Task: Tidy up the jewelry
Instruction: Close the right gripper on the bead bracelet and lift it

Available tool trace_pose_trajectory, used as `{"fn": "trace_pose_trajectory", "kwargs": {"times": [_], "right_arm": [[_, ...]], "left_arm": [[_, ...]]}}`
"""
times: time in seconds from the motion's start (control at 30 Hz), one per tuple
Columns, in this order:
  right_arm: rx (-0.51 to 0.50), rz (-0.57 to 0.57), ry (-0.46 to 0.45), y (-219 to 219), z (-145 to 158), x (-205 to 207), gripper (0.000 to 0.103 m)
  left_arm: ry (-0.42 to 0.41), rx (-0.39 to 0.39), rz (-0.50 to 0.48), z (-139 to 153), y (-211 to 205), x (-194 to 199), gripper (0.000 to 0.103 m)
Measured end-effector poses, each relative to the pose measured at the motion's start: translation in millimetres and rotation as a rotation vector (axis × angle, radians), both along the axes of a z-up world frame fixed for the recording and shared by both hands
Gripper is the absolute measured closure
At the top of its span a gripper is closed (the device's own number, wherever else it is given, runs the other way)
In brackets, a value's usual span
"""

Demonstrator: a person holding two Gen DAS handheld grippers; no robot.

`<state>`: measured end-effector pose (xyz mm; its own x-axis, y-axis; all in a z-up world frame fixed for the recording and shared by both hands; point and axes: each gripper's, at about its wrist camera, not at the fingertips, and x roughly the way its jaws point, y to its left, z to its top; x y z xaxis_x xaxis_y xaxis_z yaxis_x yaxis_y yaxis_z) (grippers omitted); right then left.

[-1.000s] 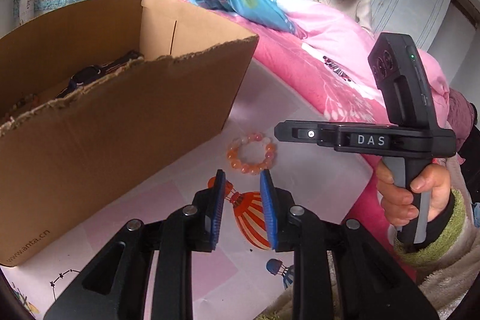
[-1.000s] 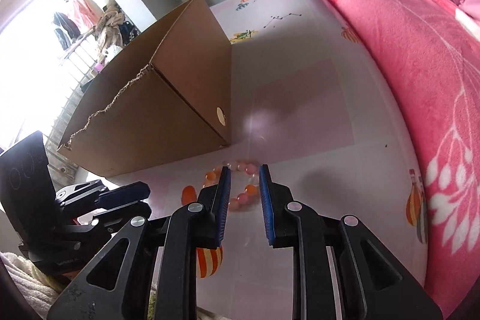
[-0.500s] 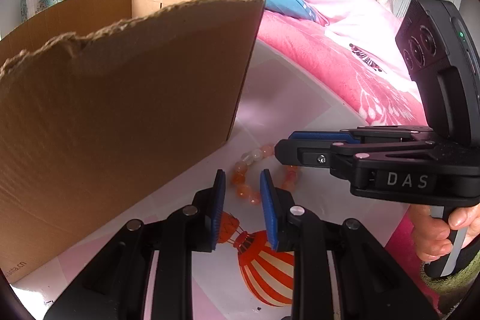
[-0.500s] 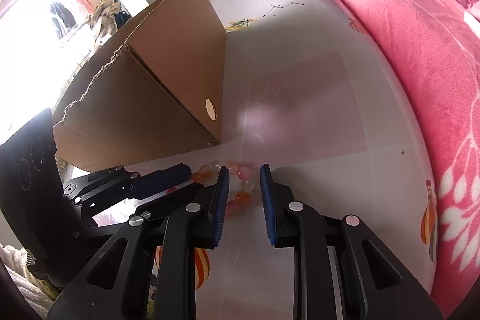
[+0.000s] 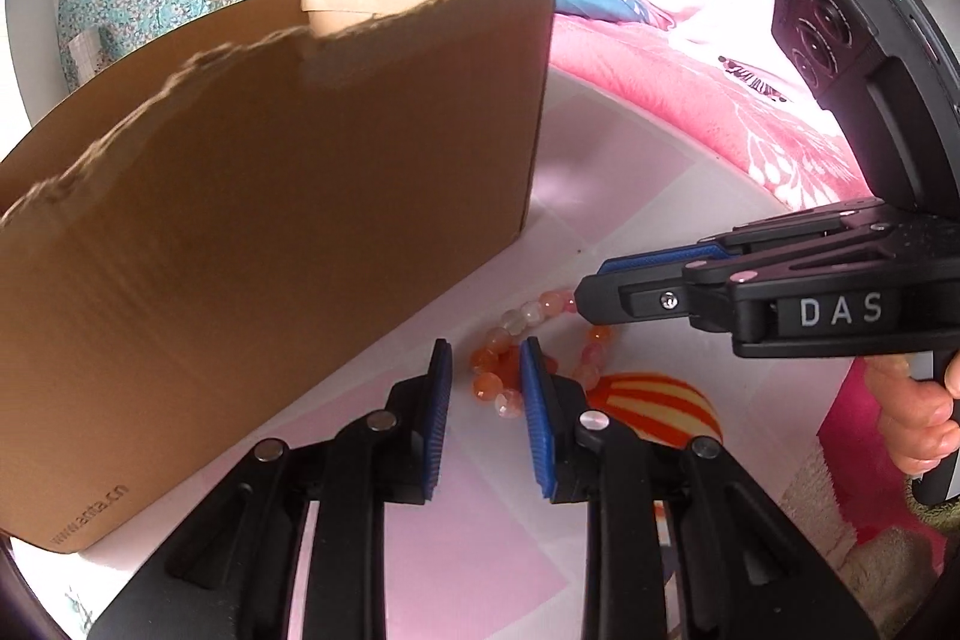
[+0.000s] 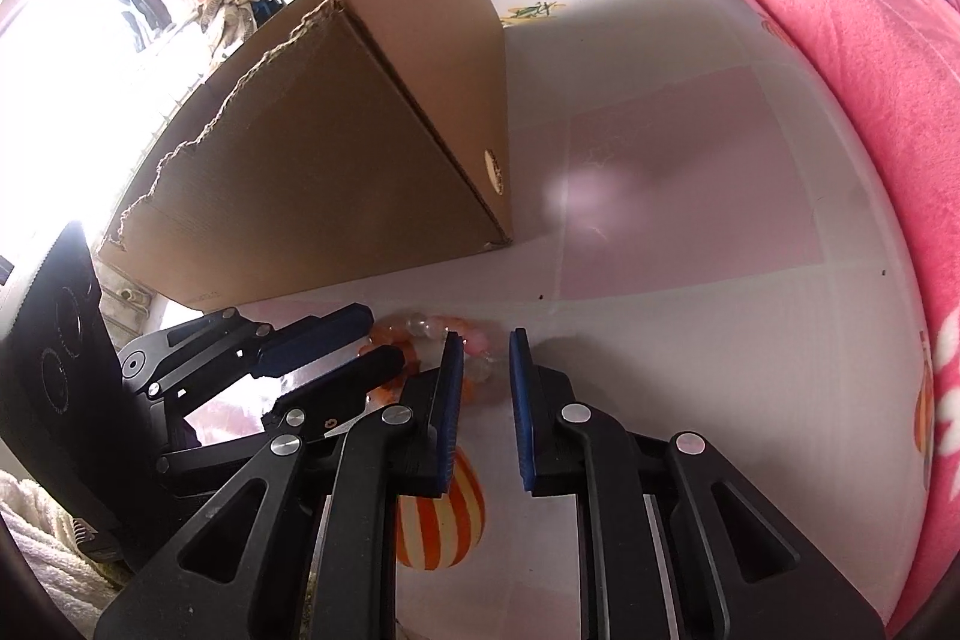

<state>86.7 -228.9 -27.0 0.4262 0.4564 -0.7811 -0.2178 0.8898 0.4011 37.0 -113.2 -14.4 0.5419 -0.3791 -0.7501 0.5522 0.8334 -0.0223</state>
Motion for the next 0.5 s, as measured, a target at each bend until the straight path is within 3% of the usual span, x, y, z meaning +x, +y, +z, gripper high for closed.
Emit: {"fn": "trace_pose_trajectory", "kwargs": {"times": [0.27, 0.5], "right_arm": [[-0.035, 0.11, -0.026, 42, 0, -5, 0.088], [-0.139, 0.149, -0.062, 58, 4, -3, 0.088]], "left_arm": [[0.042, -0.036, 0.08, 1, 51, -8, 0.08], [0.03, 0.005, 0.077, 0, 46, -10, 0.08]]}}
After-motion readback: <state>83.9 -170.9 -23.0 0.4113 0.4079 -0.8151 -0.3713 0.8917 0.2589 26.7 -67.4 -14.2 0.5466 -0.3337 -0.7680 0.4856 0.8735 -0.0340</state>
